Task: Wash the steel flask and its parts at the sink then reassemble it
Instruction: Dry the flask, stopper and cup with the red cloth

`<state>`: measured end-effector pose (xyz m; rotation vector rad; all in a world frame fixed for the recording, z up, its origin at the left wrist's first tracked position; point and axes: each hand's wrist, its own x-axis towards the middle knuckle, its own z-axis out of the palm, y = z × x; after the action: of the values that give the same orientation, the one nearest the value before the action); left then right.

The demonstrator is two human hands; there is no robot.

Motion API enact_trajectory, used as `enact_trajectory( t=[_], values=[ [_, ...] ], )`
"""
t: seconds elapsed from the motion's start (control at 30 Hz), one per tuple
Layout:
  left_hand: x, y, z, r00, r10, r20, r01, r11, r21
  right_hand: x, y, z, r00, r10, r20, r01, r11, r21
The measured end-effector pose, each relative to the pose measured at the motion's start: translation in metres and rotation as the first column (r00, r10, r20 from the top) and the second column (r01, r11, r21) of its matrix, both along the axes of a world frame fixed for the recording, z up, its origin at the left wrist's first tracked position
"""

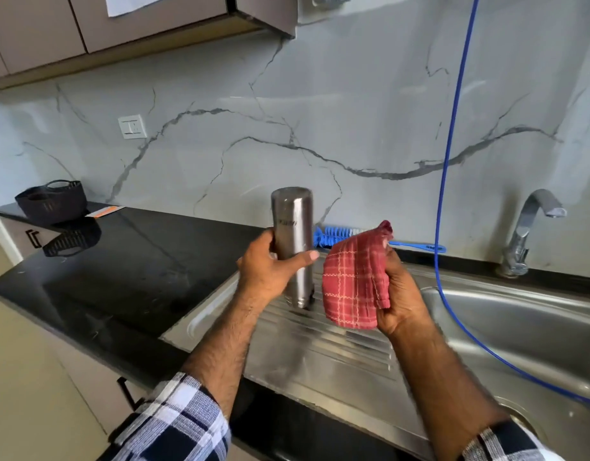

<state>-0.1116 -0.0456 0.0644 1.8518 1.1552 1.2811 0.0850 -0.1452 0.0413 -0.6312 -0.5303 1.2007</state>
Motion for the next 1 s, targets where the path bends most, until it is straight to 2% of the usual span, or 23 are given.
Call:
enact_trajectory(
  t=[0.1,0.17,0.27,0.37,0.4,0.47,0.57,0.67,0.73,0.9,1.0],
  values=[
    [0.035,-0.026,0.022,0.971,-0.222,0.091,0.225,0.974,-0.023,0.003,-0.012,0.027,0.983,-0.142,0.115,0.129,0.985,0.113],
    [0.057,-0.04,0.029,0.958,-0.283,0.046,0.284,0.958,-0.037,0.012,-0.018,0.04,0.976,-0.191,0.101,0.174,0.972,0.156],
    [0.089,-0.058,0.03,0.935,-0.347,-0.073,0.344,0.937,-0.055,0.04,-0.038,0.052,0.972,-0.236,0.004,0.233,0.96,0.157],
    [0.114,-0.074,0.025,0.914,-0.394,-0.096,0.386,0.918,-0.09,0.074,-0.061,0.052,0.952,-0.282,-0.116,0.295,0.949,0.11],
    [0.119,-0.077,0.023,0.91,-0.404,-0.096,0.395,0.913,-0.101,0.083,-0.068,0.051,0.951,-0.293,-0.1,0.303,0.947,0.111],
    [0.131,-0.086,0.021,0.902,-0.422,-0.097,0.409,0.904,-0.123,0.1,-0.085,0.046,0.95,-0.308,0.042,0.3,0.944,0.137],
    [0.148,-0.098,0.02,0.864,-0.496,-0.087,0.478,0.862,-0.171,0.115,-0.1,0.036,0.892,-0.389,0.231,0.348,0.916,0.199],
    [0.167,-0.111,0.02,0.804,-0.587,-0.091,0.561,0.8,-0.211,0.123,-0.106,0.03,0.831,-0.499,0.244,0.436,0.858,0.27],
    [0.179,-0.119,0.021,0.771,-0.631,-0.092,0.6,0.766,-0.23,0.13,-0.107,0.024,0.824,-0.52,0.222,0.45,0.841,0.3],
    [0.198,-0.122,0.026,0.649,-0.714,-0.263,0.654,0.7,-0.287,0.144,-0.113,0.013,0.791,-0.558,0.249,0.509,0.828,0.236],
    [0.205,-0.12,0.028,0.596,-0.707,-0.381,0.63,0.706,-0.324,0.155,-0.117,0.006,0.804,-0.568,0.175,0.553,0.823,0.133]
  ],
)
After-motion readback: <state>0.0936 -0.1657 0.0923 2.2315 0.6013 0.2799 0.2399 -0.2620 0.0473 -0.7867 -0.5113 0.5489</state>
